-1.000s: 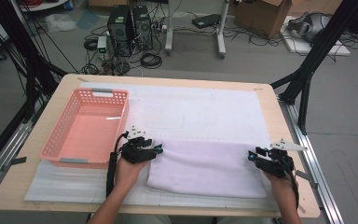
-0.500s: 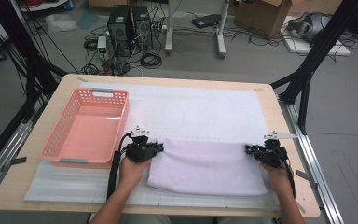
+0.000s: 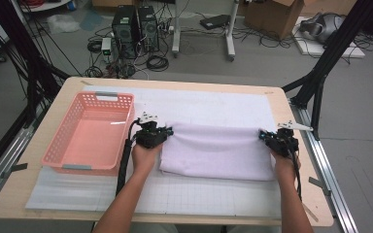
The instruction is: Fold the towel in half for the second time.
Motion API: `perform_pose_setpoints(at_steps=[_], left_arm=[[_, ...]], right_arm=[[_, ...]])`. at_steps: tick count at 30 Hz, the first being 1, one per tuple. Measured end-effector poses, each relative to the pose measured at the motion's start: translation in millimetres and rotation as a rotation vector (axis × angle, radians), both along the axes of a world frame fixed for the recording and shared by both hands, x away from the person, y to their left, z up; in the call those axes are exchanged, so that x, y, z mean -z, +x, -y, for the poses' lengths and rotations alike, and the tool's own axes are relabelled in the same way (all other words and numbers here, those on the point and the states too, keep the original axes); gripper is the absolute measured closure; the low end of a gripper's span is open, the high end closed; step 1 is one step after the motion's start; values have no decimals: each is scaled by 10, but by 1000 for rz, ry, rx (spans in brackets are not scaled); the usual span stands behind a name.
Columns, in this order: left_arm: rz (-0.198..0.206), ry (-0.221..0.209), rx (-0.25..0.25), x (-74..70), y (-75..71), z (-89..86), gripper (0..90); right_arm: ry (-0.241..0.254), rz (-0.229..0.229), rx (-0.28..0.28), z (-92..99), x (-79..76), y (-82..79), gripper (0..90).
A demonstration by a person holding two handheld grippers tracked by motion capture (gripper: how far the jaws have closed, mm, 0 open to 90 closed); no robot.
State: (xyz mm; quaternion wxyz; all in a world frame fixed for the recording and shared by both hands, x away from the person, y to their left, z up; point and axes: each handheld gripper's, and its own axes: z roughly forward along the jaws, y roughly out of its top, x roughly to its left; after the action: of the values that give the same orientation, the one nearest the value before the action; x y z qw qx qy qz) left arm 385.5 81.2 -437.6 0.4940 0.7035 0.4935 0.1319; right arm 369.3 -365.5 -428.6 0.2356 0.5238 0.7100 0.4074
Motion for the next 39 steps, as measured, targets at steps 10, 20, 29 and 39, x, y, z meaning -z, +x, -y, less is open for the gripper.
perform_pose_setpoints(at_steps=[10, 20, 29, 39], left_arm=[[15, 16, 111, -28, -339, -73, 487], [20, 63, 246, 49, -759, -35, 739], [8, 124, 283, 145, -1034, -90, 747], [38, 65, 177, 69, -1020, -144, 518]], right_arm=[[-24, -15, -7, -7, -44, -235, 576], [-4, -15, -203, -118, -26, -789, 745], [-51, -111, -270, -83, 151, -1076, 812], [36, -33, -127, 200, 35, -1240, 595]])
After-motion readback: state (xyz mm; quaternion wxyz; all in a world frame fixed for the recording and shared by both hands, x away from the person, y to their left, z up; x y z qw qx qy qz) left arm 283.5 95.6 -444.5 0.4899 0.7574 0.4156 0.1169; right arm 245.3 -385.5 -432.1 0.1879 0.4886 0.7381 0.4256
